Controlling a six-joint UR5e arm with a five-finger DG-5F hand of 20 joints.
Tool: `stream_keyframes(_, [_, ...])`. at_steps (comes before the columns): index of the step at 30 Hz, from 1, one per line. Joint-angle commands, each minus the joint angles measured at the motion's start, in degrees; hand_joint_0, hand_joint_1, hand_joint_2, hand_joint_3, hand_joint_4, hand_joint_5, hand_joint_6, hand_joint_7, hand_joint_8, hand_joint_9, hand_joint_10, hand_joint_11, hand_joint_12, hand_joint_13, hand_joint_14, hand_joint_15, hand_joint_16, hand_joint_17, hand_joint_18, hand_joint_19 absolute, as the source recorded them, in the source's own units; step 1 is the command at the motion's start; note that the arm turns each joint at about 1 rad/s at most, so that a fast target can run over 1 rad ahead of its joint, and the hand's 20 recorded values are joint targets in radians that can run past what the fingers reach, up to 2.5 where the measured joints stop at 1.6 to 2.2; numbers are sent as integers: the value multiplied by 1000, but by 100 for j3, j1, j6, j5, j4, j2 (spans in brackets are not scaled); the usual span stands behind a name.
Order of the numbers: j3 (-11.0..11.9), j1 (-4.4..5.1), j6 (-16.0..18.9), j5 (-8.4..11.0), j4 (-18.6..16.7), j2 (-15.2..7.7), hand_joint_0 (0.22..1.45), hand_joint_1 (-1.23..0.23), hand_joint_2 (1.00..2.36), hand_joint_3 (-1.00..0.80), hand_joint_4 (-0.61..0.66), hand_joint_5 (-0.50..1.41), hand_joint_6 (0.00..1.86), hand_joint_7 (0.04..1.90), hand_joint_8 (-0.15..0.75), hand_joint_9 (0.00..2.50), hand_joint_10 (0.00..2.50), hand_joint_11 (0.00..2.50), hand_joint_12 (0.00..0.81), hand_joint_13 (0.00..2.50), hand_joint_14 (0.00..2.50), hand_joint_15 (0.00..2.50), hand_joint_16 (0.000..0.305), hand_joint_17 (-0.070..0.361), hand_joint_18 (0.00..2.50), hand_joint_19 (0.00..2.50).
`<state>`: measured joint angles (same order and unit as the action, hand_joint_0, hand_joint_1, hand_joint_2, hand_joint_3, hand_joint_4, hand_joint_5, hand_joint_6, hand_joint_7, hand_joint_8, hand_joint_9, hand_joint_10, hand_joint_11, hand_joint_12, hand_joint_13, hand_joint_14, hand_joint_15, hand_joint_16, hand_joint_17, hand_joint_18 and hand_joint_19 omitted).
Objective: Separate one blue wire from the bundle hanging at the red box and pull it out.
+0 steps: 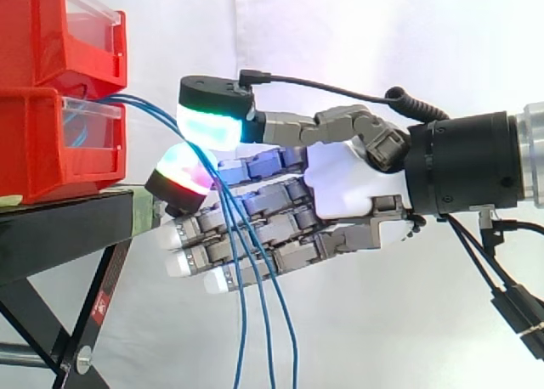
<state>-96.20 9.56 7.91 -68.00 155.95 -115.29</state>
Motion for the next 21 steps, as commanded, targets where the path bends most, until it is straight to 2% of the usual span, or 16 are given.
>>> stream_keyframes(1, [-4,2,307,-12,24,-2,655,-646,1013,-364,137,-212,857,1013,483,770,0,0,364,619,8,193,48,107,431,312])
stream_keyframes(7, [5,2,685,-179,24,7,657,-627,1013,-370,153,-219,862,1001,506,900,0,0,358,643,8,201,48,108,431,288])
stream_keyframes(12, [5,2,755,-187,50,7,655,-619,1012,-374,174,-220,862,1006,526,1097,0,0,351,690,8,206,49,110,403,244])
stream_keyframes(18, [5,2,755,-187,50,-2,650,-608,1011,-383,188,-220,860,1012,526,1304,8,252,357,713,9,218,49,111,396,242])
stream_keyframes(19, [5,2,755,-187,50,7,649,-603,1011,-386,189,-221,859,1017,521,1383,12,409,359,718,9,232,49,111,390,243])
stream_keyframes(21, [5,2,747,-187,50,7,648,-600,1011,-385,189,-222,860,1022,518,1404,13,448,361,723,10,239,50,112,388,251])
